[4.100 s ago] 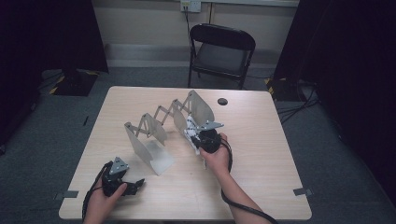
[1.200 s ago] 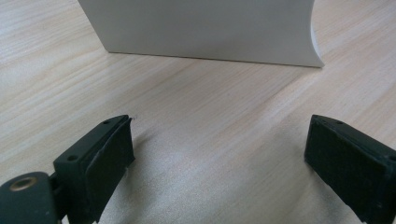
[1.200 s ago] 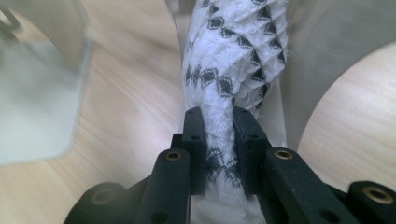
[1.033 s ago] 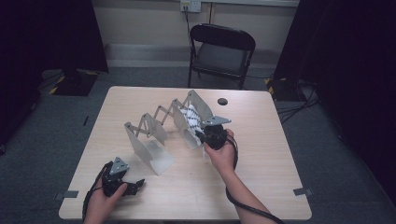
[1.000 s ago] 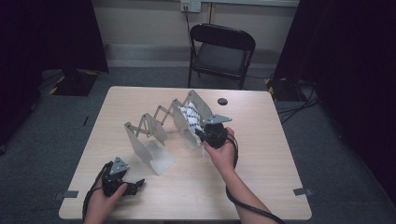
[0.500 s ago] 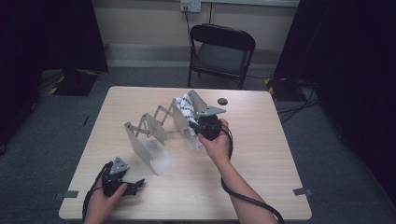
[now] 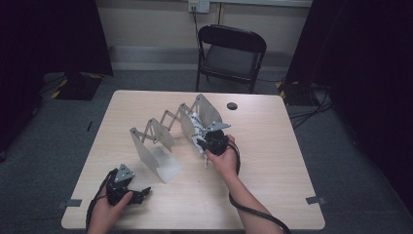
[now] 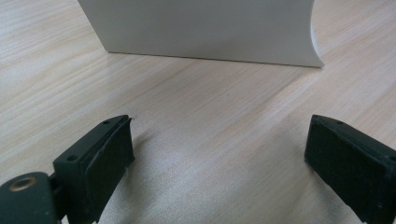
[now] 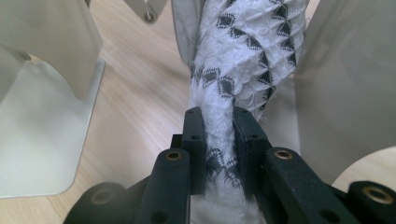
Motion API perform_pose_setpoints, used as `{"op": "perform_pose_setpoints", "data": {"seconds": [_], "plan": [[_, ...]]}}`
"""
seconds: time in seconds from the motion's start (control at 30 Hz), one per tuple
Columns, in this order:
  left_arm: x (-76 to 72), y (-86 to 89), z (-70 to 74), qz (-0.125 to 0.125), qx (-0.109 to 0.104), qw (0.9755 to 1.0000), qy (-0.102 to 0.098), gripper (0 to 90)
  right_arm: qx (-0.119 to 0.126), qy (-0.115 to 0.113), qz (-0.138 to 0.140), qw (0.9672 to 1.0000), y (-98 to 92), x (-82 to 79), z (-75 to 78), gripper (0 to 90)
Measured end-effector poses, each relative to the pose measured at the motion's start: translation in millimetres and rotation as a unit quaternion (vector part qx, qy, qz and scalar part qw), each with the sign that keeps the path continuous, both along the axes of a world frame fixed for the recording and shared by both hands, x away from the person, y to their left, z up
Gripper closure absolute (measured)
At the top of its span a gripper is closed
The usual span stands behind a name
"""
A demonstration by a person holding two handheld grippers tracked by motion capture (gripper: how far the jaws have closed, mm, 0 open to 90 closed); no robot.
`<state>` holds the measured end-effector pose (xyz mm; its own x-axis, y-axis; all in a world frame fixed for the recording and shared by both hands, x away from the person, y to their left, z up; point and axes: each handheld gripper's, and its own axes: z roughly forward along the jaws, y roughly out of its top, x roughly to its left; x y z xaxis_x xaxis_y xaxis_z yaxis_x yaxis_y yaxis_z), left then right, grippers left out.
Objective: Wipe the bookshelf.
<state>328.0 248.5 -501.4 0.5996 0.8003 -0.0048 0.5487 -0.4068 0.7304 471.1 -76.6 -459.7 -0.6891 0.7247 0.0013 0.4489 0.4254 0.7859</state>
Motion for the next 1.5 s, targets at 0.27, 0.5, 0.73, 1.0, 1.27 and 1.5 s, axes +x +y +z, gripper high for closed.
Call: {"op": "perform_pose_setpoints", "data": {"seconds": [0.27, 0.5, 0.73, 1.0, 1.27, 1.5], "plan": [[0.0, 0.0, 0.0, 0.000, 0.000, 1.0000, 0.000, 7.6, -0.011, 0.027, -0.006, 0.9996, -2.5, -1.9, -21.9, 77.0], [0.0, 0.0, 0.0, 0.000, 0.000, 1.0000, 0.000, 7.6, -0.016, 0.020, -0.004, 0.9997, -8.5, -7.0, -14.3, 77.0], [0.1, 0.2, 0.2, -0.001, 0.002, 1.0000, 0.000, 7.6, -0.005, -0.026, -0.008, 0.9996, -13.7, -9.7, 27.1, 77.1], [0.0, 0.0, 0.0, 0.000, 0.000, 1.0000, 0.000, 7.6, 0.020, -0.075, -0.017, 0.9968, -8.6, -5.5, 70.0, 77.1], [0.1, 0.1, 0.0, -0.001, 0.000, 1.0000, 0.000, 7.5, 0.015, -0.058, -0.022, 0.9980, -1.1, 6.3, 57.1, 77.1], [0.0, 0.3, 0.3, -0.002, 0.004, 1.0000, 0.001, 7.3, 0.003, -0.045, -0.026, 0.9987, -1.3, 7.0, 39.2, 77.0]]}}
